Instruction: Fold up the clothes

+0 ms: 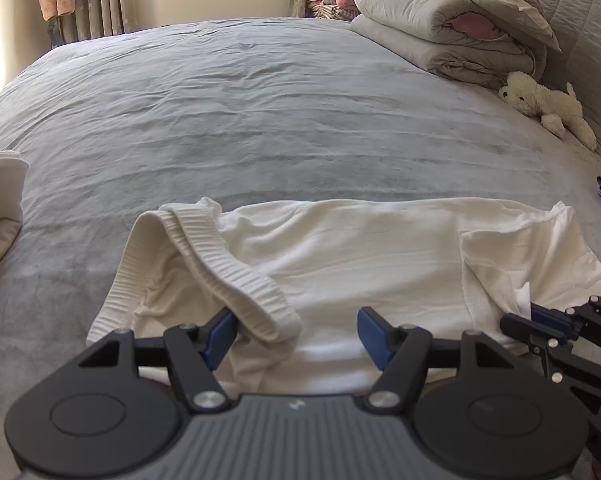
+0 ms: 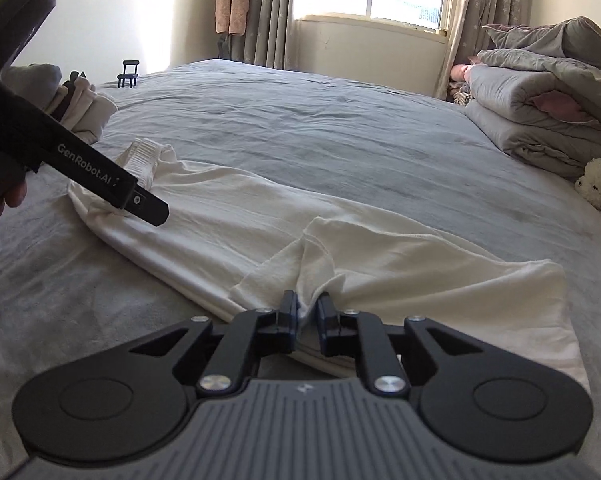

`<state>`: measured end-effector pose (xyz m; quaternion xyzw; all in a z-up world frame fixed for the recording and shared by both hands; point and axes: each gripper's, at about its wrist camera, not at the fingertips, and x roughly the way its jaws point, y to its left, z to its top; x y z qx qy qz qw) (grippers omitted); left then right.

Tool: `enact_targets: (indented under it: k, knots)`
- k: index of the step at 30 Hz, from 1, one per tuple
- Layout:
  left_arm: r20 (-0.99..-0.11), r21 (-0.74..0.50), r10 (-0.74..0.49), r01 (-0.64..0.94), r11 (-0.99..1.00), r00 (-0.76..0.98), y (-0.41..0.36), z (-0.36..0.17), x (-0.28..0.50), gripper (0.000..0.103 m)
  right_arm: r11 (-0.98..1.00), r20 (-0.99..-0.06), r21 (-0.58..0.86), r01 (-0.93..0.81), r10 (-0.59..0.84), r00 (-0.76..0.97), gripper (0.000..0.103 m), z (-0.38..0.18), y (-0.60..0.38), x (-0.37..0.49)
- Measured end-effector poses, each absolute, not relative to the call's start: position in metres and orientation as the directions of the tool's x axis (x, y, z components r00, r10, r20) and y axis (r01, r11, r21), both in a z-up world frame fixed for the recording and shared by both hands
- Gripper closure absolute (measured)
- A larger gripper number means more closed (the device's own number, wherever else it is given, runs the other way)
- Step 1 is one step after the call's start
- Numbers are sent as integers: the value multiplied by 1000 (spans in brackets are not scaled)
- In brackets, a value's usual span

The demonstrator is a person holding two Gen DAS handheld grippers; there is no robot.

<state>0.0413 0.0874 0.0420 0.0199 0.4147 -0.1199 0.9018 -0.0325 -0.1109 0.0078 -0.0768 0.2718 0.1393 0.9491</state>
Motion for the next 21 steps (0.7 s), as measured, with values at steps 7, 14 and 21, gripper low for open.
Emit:
enact_targets:
  k: [7,14,21]
  knots:
    - [-746,-86,-213,225,970,631,92,46,41,35,933,-520,145,-328,354,777,54,24,-124,-31]
    - [-741,-123,-226,203,971,632,102,51,45,35,943,-556,188,-274,332,762,54,33,-123,-9]
    - [-743,-149,-225,172,974,631,114,55,49,35,975,-714,72,-211,198,671,54,21,-91,36]
